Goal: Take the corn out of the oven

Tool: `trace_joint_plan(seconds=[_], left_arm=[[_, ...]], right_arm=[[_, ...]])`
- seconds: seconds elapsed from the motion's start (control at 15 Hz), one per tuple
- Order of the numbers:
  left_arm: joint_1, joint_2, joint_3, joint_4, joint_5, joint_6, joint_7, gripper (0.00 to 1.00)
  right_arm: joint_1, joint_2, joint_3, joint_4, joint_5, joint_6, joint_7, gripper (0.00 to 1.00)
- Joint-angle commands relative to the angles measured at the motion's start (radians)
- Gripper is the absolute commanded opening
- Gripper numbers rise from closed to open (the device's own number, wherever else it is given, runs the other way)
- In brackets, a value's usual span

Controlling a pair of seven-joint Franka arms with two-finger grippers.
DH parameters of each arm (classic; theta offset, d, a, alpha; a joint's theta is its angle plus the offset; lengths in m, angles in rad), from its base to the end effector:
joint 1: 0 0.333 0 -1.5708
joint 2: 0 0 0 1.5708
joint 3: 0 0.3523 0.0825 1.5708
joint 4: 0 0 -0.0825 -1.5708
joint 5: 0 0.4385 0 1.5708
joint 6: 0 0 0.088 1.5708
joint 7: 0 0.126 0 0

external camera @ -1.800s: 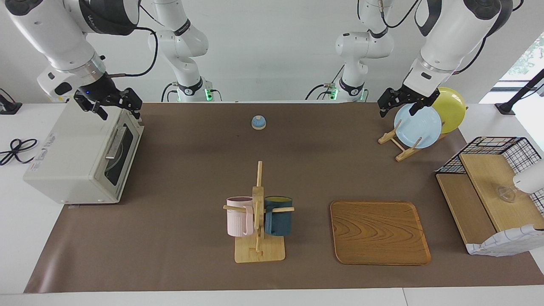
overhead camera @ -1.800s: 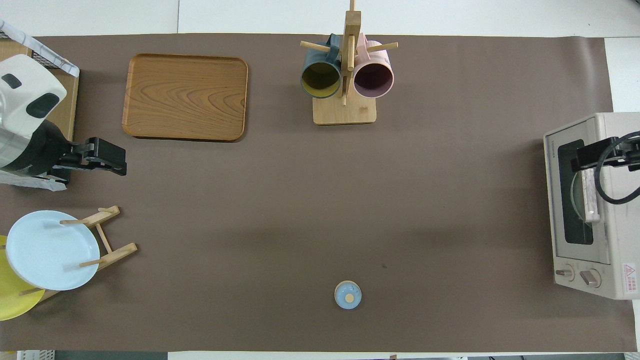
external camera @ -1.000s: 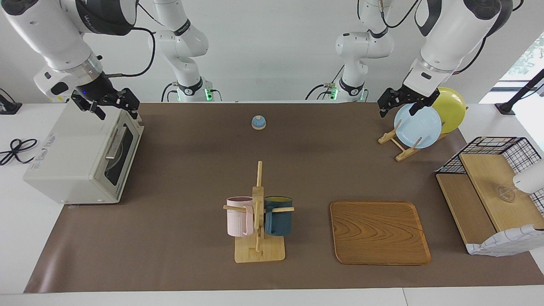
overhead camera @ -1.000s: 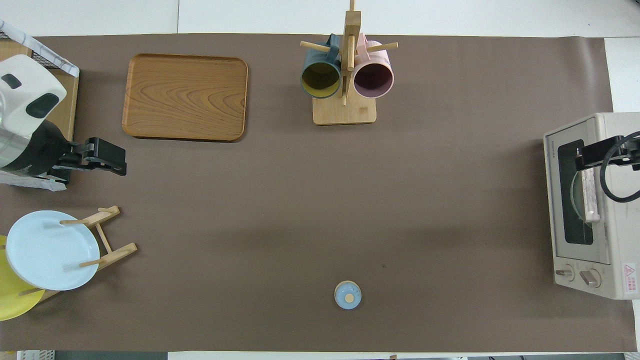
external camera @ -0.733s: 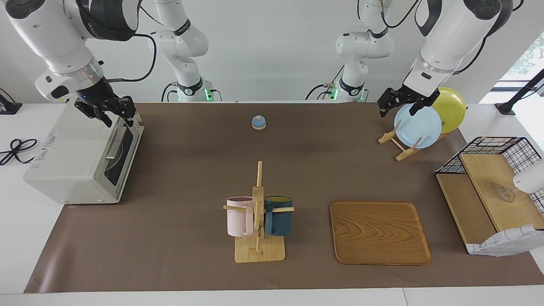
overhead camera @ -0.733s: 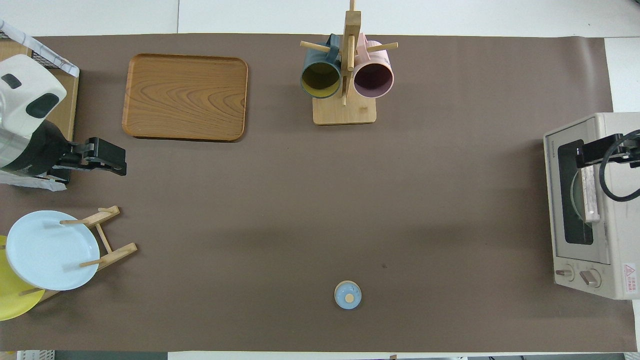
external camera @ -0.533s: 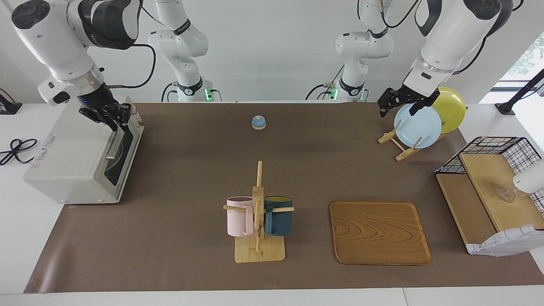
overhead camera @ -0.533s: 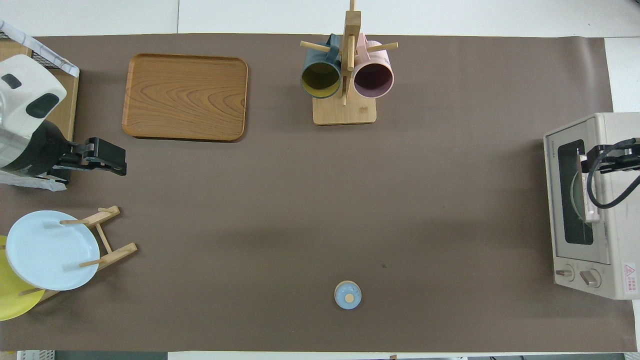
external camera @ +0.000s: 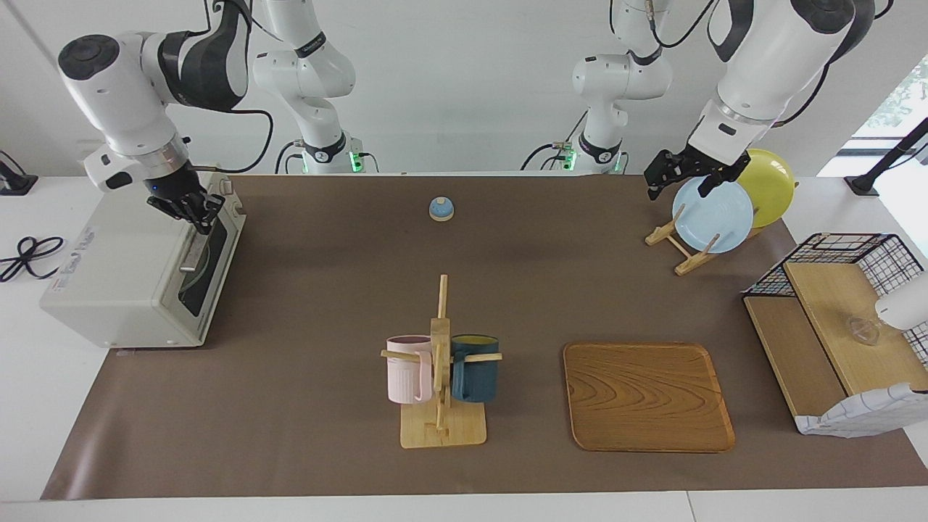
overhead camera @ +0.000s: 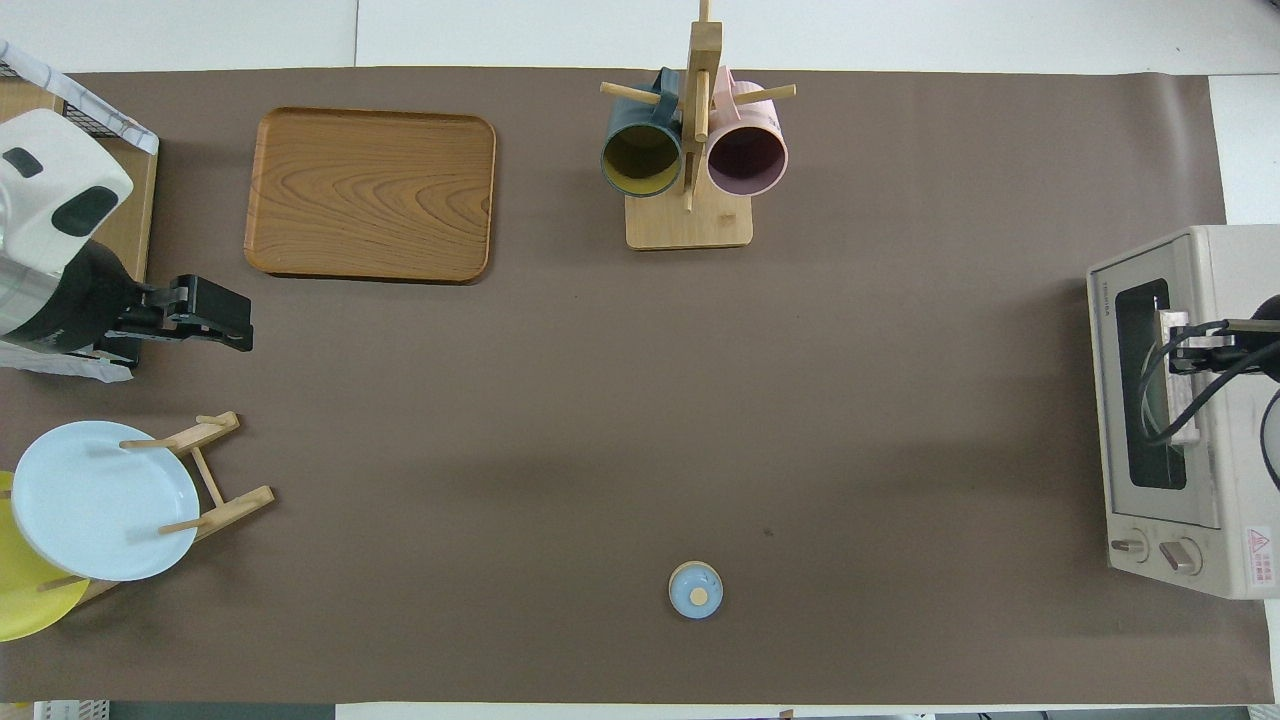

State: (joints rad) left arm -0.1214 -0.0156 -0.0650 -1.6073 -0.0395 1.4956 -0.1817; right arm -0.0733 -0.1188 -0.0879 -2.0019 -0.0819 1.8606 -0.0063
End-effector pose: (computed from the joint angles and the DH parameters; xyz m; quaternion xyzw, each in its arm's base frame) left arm 0.5814 -0.1152 0.6261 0.9987 -0.0029 -0.0507 0.0101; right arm 0.5593 -0.1004 0.5084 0.9973 -0.0648 -0.0142 0.0328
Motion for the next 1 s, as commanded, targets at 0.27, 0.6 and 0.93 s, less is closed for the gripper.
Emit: trace_joint_plan(seconds=[0.27,0.6,0.93], left_arm=[[0.014,-0.017,-0.004,-0.013,-0.017,0.003,0.005,1.00],[0.014,-0.017,-0.004,-0.014,-0.017,0.003,0.005,1.00],[0.014,-0.017,-0.004,-0.014,-0.017,0.003,0.005,1.00]], right_arm=[[-0.051,-0.001,0.010,-0.051,-0.078,0.025,0.002,0.00],[-0.060,-0.001,0.010,-0.061,-0.078,0.031,0.000,0.00],[-0.077,0.008,0.010,-0.095,-0.076,0.088,-0.090,0.00]])
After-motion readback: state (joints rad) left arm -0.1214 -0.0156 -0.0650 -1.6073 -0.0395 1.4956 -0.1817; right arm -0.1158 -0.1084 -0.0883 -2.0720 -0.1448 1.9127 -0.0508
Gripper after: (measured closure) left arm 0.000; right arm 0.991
